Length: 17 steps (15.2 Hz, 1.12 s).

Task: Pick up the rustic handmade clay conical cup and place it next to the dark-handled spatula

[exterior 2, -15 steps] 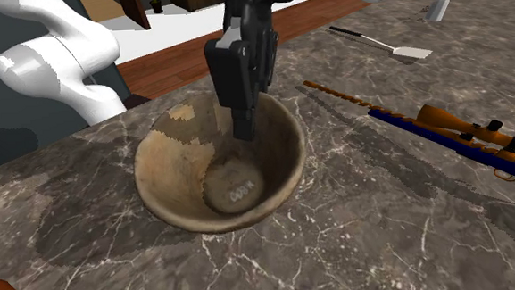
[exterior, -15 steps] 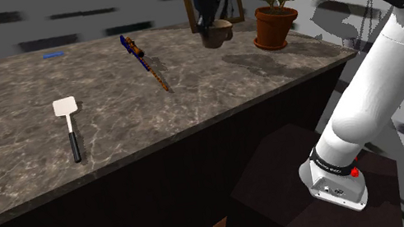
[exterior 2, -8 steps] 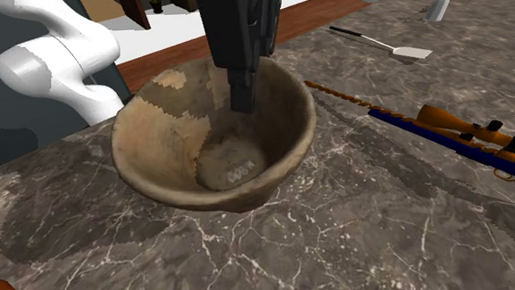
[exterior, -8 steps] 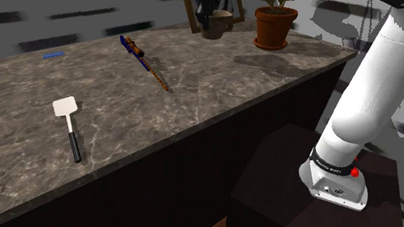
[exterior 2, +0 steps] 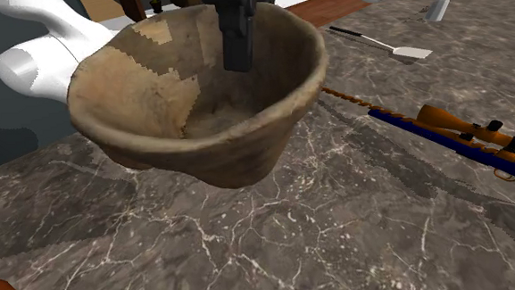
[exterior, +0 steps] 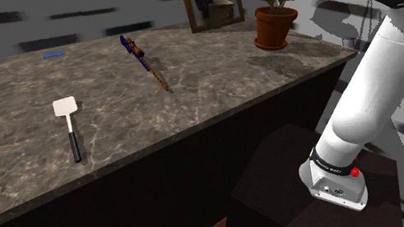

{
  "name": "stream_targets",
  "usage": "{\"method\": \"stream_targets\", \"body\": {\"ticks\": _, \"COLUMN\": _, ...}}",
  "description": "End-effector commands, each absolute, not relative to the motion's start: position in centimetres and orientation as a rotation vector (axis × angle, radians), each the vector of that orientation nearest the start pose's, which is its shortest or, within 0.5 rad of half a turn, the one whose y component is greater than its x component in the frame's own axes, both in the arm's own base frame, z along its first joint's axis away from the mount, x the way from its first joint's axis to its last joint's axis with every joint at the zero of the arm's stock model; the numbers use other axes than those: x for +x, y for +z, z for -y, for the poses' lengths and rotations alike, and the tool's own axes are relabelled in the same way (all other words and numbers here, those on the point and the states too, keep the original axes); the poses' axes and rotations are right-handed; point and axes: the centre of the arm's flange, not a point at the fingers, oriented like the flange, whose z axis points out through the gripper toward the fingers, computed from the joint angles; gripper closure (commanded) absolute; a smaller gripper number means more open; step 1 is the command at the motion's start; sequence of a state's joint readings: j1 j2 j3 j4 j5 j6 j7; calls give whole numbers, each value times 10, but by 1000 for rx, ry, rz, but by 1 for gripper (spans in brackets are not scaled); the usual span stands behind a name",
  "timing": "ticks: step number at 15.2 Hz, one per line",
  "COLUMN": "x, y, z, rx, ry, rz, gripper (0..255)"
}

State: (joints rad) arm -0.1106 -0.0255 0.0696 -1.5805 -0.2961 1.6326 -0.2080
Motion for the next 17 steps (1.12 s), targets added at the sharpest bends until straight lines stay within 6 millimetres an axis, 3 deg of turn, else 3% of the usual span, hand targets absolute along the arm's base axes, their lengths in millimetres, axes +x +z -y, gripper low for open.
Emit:
{"method": "stream_targets", "body": {"ticks": 1, "x": 551, "y": 655, "z": 52, "rx": -3433, "ry": -70, "rz": 299, "gripper": 255}}
{"method": "stream_targets", "body": {"ticks": 7, "x": 551, "y": 682, "z": 52, "rx": -3433, "ry": -70, "rz": 299, "gripper": 255}}
{"method": "stream_targets", "body": {"ticks": 17, "x": 535, "y": 683, "z": -79, "rx": -3433, "ry": -70, "rz": 299, "gripper": 255}}
